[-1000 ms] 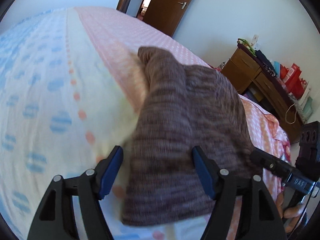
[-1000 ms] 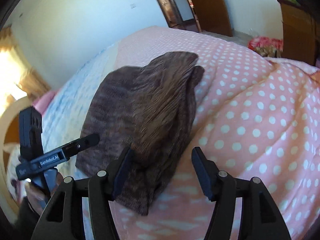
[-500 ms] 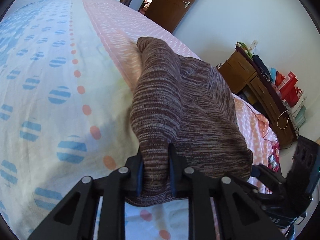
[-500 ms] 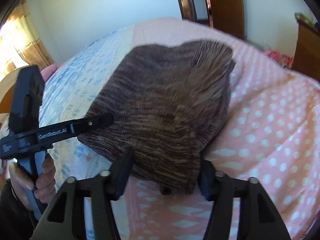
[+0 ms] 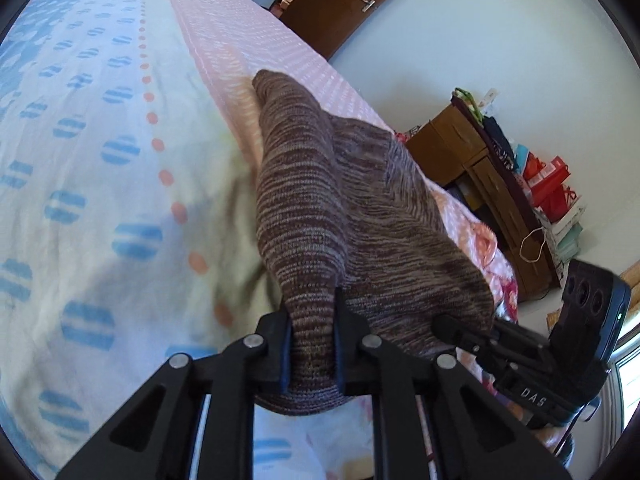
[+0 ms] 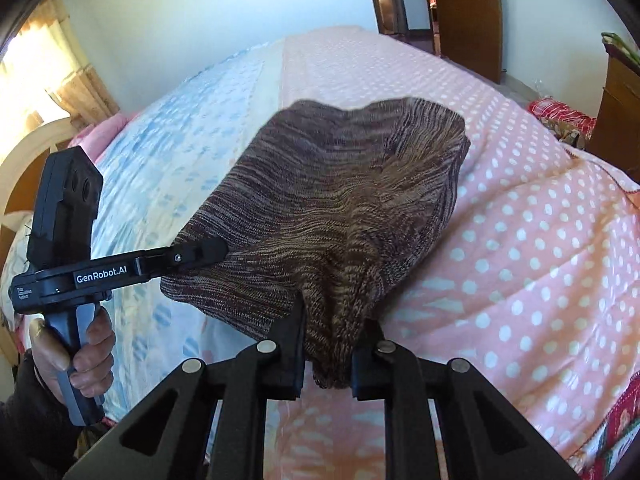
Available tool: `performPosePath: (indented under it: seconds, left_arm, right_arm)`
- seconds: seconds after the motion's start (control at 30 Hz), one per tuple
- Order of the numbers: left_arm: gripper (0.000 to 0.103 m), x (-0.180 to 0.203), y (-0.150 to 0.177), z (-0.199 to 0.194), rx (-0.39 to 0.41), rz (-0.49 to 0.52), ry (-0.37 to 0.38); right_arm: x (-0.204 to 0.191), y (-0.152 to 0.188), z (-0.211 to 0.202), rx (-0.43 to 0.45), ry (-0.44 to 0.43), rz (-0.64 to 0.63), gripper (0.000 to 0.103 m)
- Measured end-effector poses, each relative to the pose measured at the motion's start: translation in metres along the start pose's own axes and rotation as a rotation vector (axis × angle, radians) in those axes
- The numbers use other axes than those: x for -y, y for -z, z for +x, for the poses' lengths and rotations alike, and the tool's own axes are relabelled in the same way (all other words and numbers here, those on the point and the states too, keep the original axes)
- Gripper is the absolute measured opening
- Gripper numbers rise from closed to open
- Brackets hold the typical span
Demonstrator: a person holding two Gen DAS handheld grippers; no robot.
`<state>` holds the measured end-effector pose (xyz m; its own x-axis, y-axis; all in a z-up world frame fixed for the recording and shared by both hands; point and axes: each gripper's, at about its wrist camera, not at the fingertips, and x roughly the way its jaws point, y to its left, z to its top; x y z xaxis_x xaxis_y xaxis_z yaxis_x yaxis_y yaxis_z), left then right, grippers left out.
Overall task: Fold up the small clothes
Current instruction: 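Lower the folded sweater onto the pink sheet and open both tools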
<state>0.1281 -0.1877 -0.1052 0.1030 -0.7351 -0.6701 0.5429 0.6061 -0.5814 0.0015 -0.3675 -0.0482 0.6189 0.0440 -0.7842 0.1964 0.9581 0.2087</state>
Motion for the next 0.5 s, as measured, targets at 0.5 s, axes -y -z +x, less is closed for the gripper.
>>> performPosePath:
  seconds: [0.5]
  left_arm:
    - [0.028,0.004,0.028,-0.006,0.055,0.118,-0.213]
  right_arm:
    - [-0.014,0.034,0.011,0.015,0.074,-0.019,0.017]
